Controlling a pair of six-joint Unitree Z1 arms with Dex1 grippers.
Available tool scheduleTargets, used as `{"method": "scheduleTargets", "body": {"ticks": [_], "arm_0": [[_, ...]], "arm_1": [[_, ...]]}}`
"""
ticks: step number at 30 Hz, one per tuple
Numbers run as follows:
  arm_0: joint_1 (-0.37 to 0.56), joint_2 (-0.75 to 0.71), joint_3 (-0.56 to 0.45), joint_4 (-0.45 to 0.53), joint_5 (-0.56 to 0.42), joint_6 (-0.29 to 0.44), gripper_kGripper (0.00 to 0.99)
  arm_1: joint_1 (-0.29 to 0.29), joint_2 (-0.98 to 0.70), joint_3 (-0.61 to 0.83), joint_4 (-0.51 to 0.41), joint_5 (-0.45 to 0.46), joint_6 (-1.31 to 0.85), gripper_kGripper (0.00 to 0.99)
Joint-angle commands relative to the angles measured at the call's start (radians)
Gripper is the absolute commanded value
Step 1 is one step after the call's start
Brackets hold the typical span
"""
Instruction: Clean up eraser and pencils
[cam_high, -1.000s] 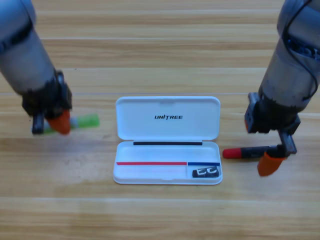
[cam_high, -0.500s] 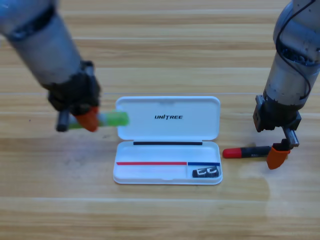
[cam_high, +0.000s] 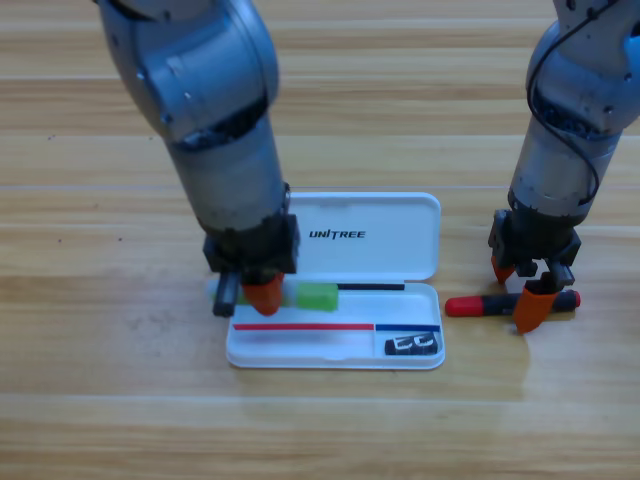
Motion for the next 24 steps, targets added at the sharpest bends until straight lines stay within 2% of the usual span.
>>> {"method": "scheduleTargets", "body": {"ticks": [1,4,5,18,24], "arm_0": [[-0.046,0.082,-0.017,0.007,0.008,-0.015,0.000],[-0.049,0.097,-0.025,0.007,0.007,-0.022,0.000],[-0.050,0.102,-0.026,0.007,0.005,-0.024,0.000],[-0.061,0.162,-0.065,0.006,-0.016,-0.047,0.000],[-0.061,0.174,-0.072,0.007,-0.022,-0.056,0.000]], "arm_1": [[-0.025,0.103,0.021,-0.019,0.007,-0.035,0.443],[-0.025,0.107,0.028,-0.005,0.007,-0.069,0.086],[-0.025,0.109,0.028,0.001,0.007,-0.076,0.000],[-0.023,0.057,0.013,0.009,-0.001,-0.029,0.000],[0.017,-0.081,-0.059,0.149,-0.012,0.094,0.000]]}}
